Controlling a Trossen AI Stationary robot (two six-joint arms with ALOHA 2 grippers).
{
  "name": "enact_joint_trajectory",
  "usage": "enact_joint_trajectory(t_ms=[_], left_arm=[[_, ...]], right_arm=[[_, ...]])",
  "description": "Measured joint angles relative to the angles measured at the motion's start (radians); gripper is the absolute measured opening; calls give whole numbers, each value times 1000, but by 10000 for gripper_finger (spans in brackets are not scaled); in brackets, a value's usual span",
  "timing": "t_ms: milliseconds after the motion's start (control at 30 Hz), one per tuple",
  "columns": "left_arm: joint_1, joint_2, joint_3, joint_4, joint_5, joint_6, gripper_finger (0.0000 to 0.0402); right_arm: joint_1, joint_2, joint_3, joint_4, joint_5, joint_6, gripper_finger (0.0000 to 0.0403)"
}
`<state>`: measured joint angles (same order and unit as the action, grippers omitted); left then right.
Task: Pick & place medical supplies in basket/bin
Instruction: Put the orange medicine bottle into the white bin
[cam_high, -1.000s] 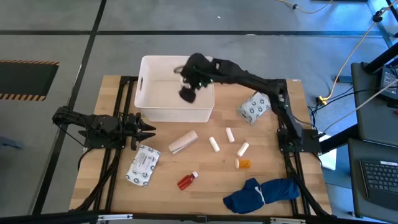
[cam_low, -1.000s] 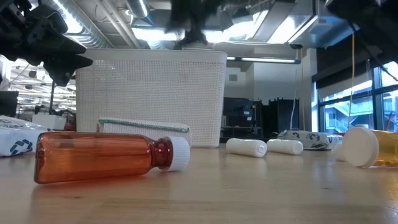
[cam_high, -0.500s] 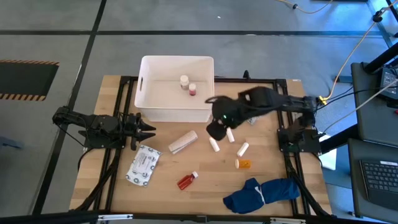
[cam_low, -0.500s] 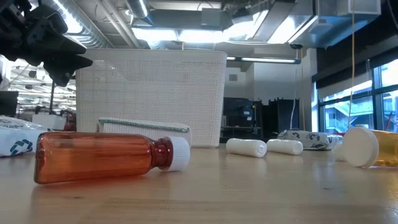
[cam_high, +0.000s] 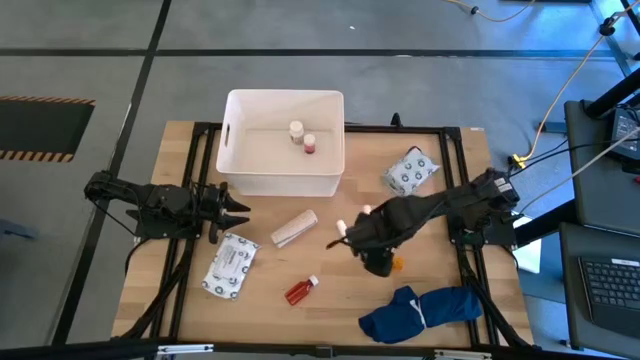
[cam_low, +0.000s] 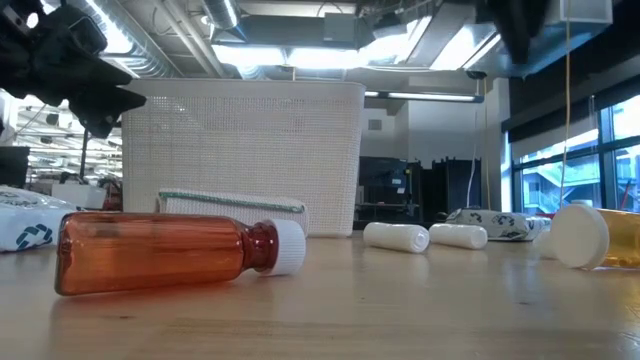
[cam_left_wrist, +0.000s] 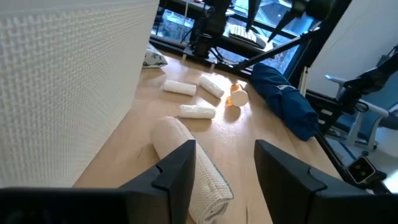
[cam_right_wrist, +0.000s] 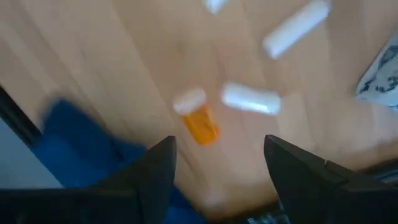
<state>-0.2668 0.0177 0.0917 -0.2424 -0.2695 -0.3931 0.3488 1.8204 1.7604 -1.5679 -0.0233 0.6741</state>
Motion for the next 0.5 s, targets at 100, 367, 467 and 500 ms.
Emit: enact_joint_trajectory(t_ms=[100, 367, 467, 500], left_arm=[[0, 0, 0, 0, -1, 28, 175], [0, 0, 0, 0, -27, 78, 180], [0, 3, 0, 0, -28, 77, 181], [0, 3, 0, 0, -28, 77, 181]], right_arm=[[32, 1, -90, 16, -24, -104, 242], [93, 1, -284, 328, -105, -269, 242], [109, 1, -351, 390, -70, -267, 242], [110, 1, -376, 412, -56, -266, 242]])
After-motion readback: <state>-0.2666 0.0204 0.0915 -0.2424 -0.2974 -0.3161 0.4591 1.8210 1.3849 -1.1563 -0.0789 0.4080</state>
